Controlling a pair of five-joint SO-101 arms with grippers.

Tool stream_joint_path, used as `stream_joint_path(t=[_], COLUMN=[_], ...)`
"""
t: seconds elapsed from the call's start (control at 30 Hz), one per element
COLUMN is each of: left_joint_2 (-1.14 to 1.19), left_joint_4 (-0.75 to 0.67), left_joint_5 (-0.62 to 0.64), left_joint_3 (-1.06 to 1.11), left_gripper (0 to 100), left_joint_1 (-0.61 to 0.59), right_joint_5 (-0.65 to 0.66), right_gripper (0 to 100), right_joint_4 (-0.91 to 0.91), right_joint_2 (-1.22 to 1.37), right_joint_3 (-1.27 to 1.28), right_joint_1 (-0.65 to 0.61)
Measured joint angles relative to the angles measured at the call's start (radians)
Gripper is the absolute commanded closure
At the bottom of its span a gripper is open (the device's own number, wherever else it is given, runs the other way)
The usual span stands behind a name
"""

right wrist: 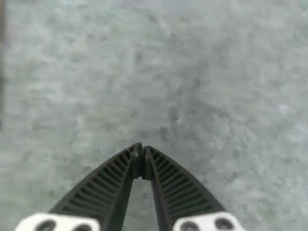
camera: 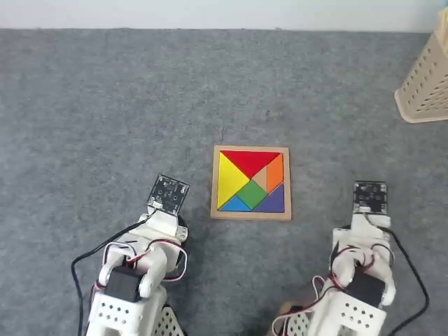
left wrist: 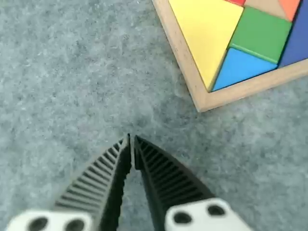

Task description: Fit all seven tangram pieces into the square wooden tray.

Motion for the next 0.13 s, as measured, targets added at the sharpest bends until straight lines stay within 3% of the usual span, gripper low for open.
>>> stream_joint_path(t=[0.13], left_joint_2=[0.0], left_joint_4=[0.0], left_joint_5=[0.0], left_joint_3=[0.0], left_gripper=[99], left_joint_1=[0.0], right_joint_5=[0.0], right_gripper=[99.1], right_joint_4=[0.0], right_joint_2=[0.0], right_joint_3=[0.0], right_joint_1=[0.017])
